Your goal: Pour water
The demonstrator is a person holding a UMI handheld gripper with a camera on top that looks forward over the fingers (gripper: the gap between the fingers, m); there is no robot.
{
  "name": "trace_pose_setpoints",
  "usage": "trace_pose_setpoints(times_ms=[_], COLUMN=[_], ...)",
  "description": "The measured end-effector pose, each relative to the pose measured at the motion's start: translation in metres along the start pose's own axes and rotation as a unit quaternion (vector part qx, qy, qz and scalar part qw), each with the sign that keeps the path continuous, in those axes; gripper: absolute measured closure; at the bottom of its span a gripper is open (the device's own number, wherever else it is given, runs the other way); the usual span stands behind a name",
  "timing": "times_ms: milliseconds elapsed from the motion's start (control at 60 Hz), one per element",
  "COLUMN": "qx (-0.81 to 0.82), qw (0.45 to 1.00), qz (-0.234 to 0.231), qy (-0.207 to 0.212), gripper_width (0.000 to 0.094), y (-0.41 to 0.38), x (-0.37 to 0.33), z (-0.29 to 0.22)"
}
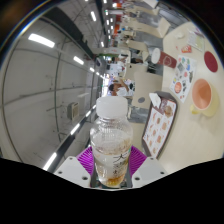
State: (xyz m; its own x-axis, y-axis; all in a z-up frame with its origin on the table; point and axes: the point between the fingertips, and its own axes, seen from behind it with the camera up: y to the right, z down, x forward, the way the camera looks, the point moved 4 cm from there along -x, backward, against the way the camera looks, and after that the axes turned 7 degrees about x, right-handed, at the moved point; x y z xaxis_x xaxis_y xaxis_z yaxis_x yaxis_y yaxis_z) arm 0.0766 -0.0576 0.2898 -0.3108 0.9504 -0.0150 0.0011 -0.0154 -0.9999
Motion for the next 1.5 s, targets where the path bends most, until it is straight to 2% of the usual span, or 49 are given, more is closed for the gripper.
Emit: trace_pose_setpoints(times_ms=[100,267,317,367,533,617,633,683,750,817,1017,1133,1200,1283,1500], qx=[0.139,0.308,0.33,0.347,0.332,0.248,0.229,0.138,0.01,-0.13,-0.432,-0.548,-0.592,-0.622,-0.639], qw=[0.99,0.951,0.944,0.937,0.941,0.965,0.969,0.984,0.994,0.986,0.892,0.814,0.775,0.744,0.722], qz=[-0.015,0.0,0.005,0.008,0.032,0.056,0.057,0.074,0.084,0.096,0.125,0.184,0.212,0.238,0.263], qy=[-0.003,-0.012,-0.011,-0.026,-0.056,-0.072,-0.077,-0.08,-0.073,-0.049,0.029,0.056,0.061,0.047,0.031], gripper_width=[0.0538,0.0538,0.0538,0.0536,0.0538,0.0537,0.0536,0.0538,0.0535,0.0535,0.0534,0.0536,0.0536,0.0538,0.0524], y=[0.028,0.093,0.107,0.11,0.115,0.109,0.099,0.097,0.077,0.053,0.009,0.045,0.069,0.104,0.165], x=[-0.003,-0.005,-0.005,-0.021,-0.009,-0.006,-0.027,-0.014,-0.026,-0.025,-0.053,-0.067,-0.072,-0.083,-0.104], z=[-0.035,-0.062,-0.065,-0.068,-0.063,-0.073,-0.067,-0.081,-0.106,-0.132,-0.22,-0.259,-0.275,-0.283,-0.297])
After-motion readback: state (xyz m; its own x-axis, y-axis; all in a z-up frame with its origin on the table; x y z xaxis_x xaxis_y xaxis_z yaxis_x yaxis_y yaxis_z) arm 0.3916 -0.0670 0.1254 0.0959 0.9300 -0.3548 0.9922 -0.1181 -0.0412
